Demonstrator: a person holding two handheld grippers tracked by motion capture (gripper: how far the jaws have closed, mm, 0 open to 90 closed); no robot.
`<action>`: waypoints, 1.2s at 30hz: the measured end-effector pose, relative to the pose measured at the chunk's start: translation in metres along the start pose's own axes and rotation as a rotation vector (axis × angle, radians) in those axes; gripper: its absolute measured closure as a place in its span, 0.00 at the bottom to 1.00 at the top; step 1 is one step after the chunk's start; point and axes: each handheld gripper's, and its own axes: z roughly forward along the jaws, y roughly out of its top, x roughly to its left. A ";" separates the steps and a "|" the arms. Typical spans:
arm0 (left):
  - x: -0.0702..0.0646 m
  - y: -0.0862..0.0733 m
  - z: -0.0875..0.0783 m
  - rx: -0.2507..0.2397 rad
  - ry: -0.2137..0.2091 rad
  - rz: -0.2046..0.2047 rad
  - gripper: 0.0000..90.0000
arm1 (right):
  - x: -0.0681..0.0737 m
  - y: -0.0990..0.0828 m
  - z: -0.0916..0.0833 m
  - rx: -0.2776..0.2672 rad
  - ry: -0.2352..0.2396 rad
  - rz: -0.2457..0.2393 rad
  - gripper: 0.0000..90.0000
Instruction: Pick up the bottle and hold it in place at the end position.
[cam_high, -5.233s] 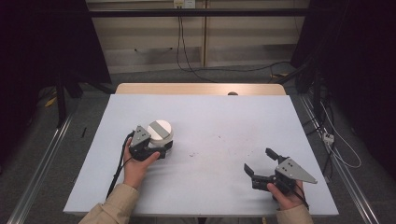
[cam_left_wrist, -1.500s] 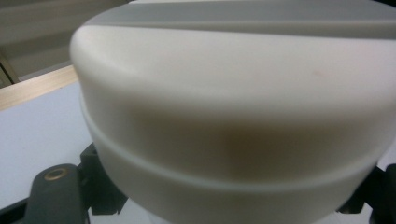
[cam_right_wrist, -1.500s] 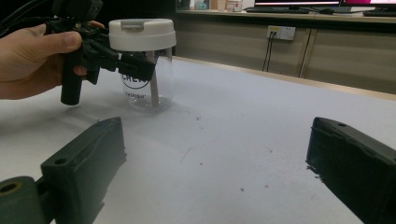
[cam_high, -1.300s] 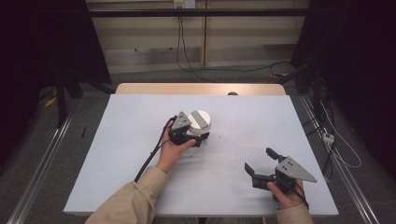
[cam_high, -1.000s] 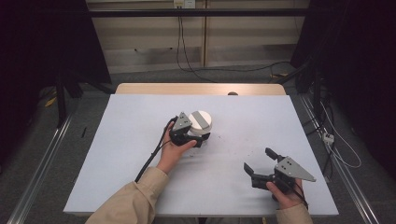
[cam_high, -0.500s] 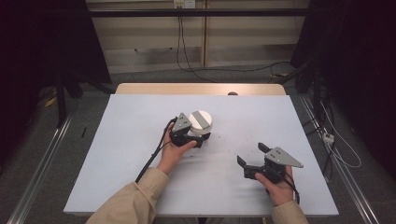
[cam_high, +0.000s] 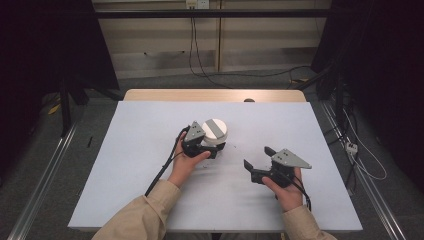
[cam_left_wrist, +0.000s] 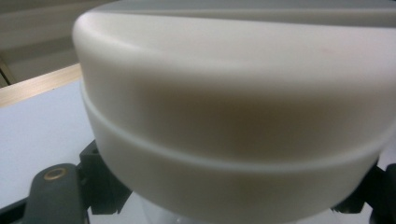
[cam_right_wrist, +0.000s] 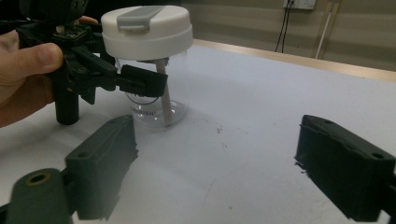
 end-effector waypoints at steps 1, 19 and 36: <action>0.000 0.000 0.000 0.000 -0.002 -0.006 0.20 | 0.001 0.001 0.001 -0.001 0.002 -0.001 0.16; 0.000 0.000 0.000 0.004 -0.005 -0.005 0.20 | 0.014 0.018 0.027 0.019 0.034 -0.007 0.28; -0.001 0.000 0.000 0.005 0.000 0.009 0.20 | 0.018 0.022 0.039 0.036 0.042 -0.019 0.25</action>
